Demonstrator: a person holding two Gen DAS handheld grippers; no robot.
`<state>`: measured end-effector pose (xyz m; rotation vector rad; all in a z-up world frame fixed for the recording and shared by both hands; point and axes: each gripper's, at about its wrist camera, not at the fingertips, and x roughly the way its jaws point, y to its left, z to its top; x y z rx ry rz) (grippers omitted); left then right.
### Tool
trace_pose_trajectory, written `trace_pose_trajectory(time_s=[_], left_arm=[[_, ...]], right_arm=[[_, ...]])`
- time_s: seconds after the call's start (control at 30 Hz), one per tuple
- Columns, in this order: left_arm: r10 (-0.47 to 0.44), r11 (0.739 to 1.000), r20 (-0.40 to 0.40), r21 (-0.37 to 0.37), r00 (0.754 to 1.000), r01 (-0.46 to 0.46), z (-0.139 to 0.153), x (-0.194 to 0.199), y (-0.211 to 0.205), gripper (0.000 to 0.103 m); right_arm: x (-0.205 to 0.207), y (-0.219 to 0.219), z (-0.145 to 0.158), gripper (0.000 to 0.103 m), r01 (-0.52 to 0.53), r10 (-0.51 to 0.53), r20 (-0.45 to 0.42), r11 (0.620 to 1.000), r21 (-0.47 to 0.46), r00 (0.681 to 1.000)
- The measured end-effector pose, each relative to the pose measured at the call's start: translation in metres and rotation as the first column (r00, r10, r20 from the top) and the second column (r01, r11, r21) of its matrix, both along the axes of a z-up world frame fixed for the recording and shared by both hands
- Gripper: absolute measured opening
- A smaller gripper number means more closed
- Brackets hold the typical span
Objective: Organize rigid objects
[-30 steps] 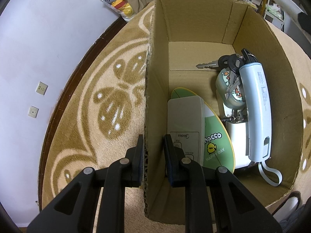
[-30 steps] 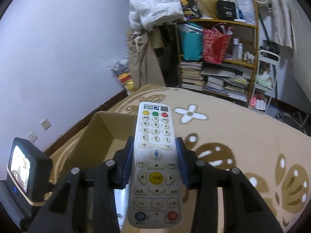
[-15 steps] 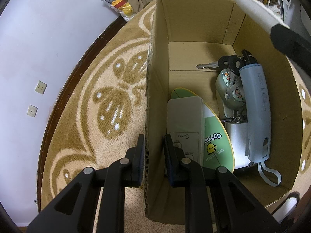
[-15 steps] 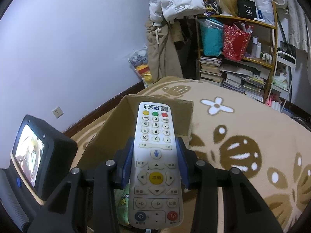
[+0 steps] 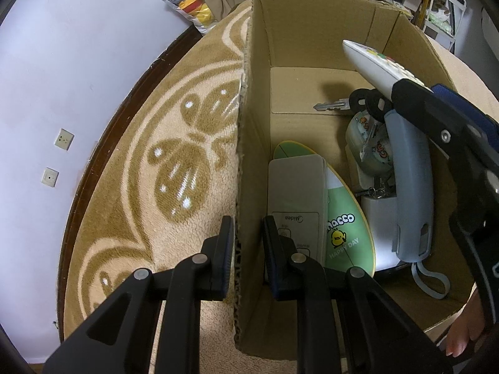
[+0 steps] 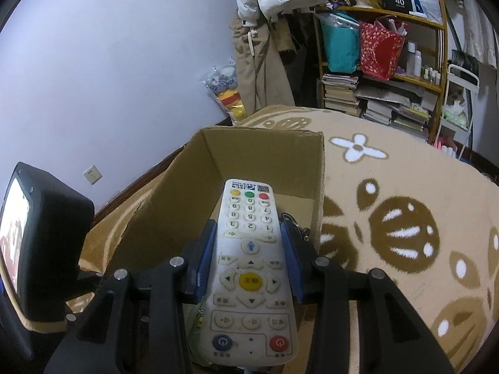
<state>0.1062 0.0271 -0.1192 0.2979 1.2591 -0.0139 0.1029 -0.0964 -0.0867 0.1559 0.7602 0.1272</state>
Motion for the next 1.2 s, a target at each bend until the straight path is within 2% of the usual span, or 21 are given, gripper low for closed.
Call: trace_pose_trajectory(time_s=[0.33, 0.43, 0.67, 0.8, 0.97, 1.07, 1.13, 1.2], left_arm=[[0.003, 1.000, 0.000, -0.005, 1.000, -0.003, 0.001, 0.001, 0.002, 0.019], [0.004, 1.000, 0.001, -0.010, 1.000, -0.004, 0.001, 0.000, 0.003, 0.019], [0.016, 1.000, 0.012, -0.022, 1.000, -0.016, 0.005, -0.001, 0.005, 0.019], [0.035, 0.999, 0.022, -0.030, 0.999, -0.034, 0.008, -0.002, 0.005, 0.019], [0.029, 0.998, 0.050, -0.066, 0.998, -0.025, 0.018, -0.005, 0.005, 0.019], [0.032, 0.995, 0.073, -0.097, 0.997, -0.025, 0.027, -0.008, 0.004, 0.023], [0.032, 0.993, 0.095, -0.112, 0.995, -0.022, 0.034, -0.011, 0.003, 0.031], [0.027, 0.993, 0.127, -0.117, 0.992, -0.012, 0.042, -0.014, 0.000, 0.061]], right_arm=[[-0.003, -0.001, 0.002, 0.045, -0.006, 0.006, -0.005, 1.000, -0.003, 1.000], [-0.006, -0.004, 0.004, 0.057, -0.007, 0.007, -0.001, 1.000, 0.017, 1.000], [-0.015, -0.010, 0.014, 0.062, -0.013, 0.012, 0.014, 1.000, 0.022, 1.000], [-0.025, -0.018, 0.022, 0.073, 0.029, -0.029, 0.043, 0.999, 0.014, 0.999], [-0.033, -0.033, 0.024, 0.074, 0.065, -0.066, 0.018, 0.997, 0.041, 0.998], [-0.041, -0.042, 0.022, 0.076, 0.084, -0.084, -0.001, 0.996, 0.038, 0.996], [-0.046, -0.047, 0.023, 0.085, 0.096, -0.095, -0.008, 0.995, 0.033, 0.995], [-0.053, -0.051, 0.024, 0.091, 0.101, -0.101, 0.001, 0.994, 0.037, 0.995]])
